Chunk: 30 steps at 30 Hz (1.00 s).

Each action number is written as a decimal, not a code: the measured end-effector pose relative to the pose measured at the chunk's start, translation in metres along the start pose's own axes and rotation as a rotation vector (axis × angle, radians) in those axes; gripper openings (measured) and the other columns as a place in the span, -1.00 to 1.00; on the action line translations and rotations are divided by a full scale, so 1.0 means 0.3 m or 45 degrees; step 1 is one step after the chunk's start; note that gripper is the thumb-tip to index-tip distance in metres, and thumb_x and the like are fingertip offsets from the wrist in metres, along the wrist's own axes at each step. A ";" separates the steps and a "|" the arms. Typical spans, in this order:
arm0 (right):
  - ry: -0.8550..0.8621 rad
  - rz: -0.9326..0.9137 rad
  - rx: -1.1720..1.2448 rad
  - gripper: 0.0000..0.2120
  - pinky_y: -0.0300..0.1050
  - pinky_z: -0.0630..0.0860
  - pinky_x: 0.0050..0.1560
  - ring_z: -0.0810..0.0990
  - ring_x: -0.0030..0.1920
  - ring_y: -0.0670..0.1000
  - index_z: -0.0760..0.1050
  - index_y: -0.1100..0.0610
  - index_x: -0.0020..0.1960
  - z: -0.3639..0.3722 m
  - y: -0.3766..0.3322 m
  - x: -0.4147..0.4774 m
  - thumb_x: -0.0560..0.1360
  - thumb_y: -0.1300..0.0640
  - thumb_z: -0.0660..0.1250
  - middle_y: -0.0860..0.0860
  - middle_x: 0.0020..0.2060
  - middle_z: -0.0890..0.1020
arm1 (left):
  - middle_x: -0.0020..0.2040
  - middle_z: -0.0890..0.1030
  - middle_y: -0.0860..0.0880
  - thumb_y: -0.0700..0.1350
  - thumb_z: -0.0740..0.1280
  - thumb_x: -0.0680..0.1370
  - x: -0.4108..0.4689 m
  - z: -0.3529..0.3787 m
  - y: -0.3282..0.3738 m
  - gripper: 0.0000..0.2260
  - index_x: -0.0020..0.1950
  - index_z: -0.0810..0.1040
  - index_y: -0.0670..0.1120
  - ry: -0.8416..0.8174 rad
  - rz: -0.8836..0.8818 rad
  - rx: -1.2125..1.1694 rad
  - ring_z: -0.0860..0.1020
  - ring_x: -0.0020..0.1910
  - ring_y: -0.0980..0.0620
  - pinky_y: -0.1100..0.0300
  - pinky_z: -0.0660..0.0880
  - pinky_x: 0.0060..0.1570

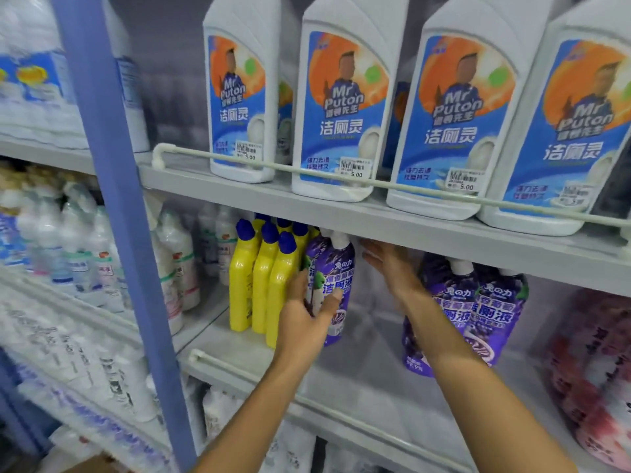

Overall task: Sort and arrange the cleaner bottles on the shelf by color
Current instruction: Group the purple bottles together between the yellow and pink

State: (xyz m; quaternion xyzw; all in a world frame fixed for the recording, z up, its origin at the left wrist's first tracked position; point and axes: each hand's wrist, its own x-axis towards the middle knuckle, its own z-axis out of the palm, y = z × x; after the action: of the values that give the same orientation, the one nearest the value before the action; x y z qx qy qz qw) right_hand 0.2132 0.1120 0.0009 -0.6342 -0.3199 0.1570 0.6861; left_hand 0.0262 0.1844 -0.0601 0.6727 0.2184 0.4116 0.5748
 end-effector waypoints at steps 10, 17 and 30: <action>-0.349 0.311 0.086 -0.37 0.08 0.54 0.35 0.63 0.30 0.07 0.55 0.06 0.37 0.107 0.099 0.116 0.50 -0.36 0.33 0.02 0.22 0.70 | 0.11 0.68 -0.01 0.09 0.46 0.42 0.069 0.110 -0.149 -0.56 0.23 0.55 -0.08 0.278 0.050 0.267 0.65 0.06 -0.01 -0.06 0.61 0.07; -0.322 0.126 0.054 -0.67 -0.13 0.60 0.18 0.69 0.13 -0.01 0.57 0.17 0.31 0.115 0.146 0.118 0.66 0.00 0.30 0.06 0.16 0.72 | -0.08 0.72 0.07 0.16 0.50 0.41 0.026 0.000 -0.137 -0.67 0.05 0.59 0.00 0.217 0.088 0.396 0.70 -0.13 0.05 -0.03 0.64 -0.18; 0.197 -0.126 -0.282 -0.77 -0.36 0.56 -0.26 0.66 -0.25 -0.09 0.62 0.10 -0.04 0.143 0.165 -0.036 0.39 0.12 0.62 -0.04 -0.20 0.71 | 0.02 0.72 0.14 -0.03 0.60 0.44 -0.054 -0.131 -0.129 -0.63 0.16 0.55 0.04 0.003 0.022 0.326 0.68 -0.06 0.23 0.06 0.67 -0.07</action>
State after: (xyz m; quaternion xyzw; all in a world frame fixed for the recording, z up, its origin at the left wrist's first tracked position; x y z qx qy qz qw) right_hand 0.1872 0.1456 -0.0501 -0.6999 -0.3121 0.0372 0.6414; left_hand -0.0076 0.2047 -0.1018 0.7418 0.2641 0.3860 0.4806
